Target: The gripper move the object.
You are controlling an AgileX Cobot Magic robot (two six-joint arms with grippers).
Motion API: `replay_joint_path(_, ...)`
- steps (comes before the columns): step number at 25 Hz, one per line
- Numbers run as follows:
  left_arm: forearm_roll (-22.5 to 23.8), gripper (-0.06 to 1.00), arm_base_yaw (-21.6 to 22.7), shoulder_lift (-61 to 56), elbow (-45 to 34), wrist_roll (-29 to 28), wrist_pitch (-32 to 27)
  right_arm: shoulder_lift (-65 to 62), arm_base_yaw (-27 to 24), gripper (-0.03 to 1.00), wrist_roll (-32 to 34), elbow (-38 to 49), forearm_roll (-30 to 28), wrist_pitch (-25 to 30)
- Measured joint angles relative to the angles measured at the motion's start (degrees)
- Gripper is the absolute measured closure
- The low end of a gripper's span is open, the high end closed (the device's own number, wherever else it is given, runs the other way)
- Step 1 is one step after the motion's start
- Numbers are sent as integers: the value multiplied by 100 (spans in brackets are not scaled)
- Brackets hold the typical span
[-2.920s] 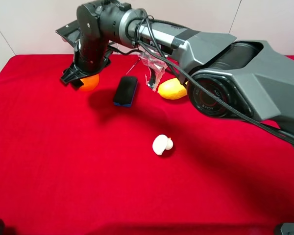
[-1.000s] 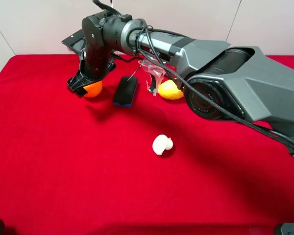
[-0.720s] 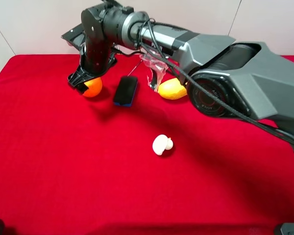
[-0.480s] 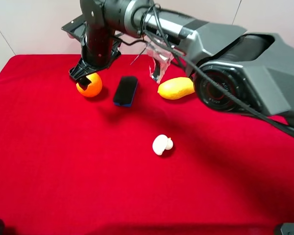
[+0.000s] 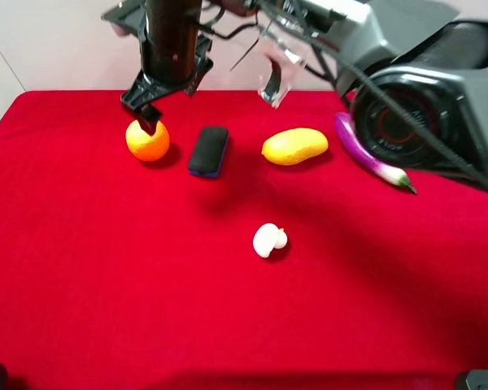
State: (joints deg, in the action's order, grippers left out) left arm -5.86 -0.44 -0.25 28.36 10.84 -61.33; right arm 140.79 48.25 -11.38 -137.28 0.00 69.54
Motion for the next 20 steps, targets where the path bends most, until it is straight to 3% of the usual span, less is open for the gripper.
replay_joint_path(12,0,-3,0,0,0,0,0,-1275,-60,28,-141,932,35,41)
replay_joint_path(20,0,-3,0,0,0,0,0,-2386,-183,28,-141,2070,0,35)
